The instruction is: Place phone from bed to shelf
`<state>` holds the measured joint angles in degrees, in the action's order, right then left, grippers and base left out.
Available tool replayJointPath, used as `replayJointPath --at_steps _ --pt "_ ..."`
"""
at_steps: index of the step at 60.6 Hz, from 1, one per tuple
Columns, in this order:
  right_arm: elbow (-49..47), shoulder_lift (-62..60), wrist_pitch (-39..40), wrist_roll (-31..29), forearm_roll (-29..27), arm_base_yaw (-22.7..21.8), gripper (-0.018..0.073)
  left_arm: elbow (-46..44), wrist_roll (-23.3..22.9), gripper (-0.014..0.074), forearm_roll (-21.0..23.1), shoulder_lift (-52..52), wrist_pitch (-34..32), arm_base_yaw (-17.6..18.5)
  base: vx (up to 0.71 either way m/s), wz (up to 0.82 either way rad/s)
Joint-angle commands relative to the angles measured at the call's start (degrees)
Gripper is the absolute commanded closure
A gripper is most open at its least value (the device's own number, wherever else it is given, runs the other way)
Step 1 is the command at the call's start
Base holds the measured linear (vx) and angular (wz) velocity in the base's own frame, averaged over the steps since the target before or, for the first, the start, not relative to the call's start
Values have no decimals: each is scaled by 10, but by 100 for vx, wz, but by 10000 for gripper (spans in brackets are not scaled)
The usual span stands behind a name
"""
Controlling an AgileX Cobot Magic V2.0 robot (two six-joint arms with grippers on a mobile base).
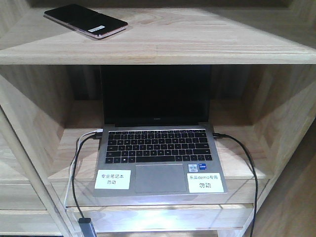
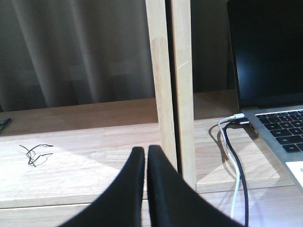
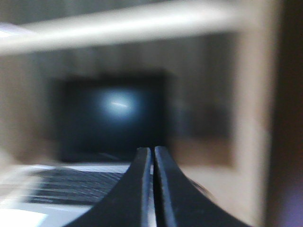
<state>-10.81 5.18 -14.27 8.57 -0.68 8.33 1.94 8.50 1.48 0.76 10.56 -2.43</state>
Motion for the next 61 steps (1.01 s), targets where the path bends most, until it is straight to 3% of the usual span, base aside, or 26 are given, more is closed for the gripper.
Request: replayJointPath --at_steps 1,11,24,39,61 --pt "10 -22 40 -5 -4 -41 565 -12 -3 595 5 8 -41 2 0 0" --pt "59 -58 42 -5 -4 -86 565 -12 -3 595 5 8 -41 2 0 0" --pt "129 -65 105 -3 -4 -86 565 -12 -3 595 5 8 -41 2 0 0" --pt "126 -65 94 -4 13 -86 565 -12 -3 595 5 8 -41 2 0 0" --pt "126 -65 160 -56 17 -85 565 -12 -3 595 5 8 -41 2 0 0"
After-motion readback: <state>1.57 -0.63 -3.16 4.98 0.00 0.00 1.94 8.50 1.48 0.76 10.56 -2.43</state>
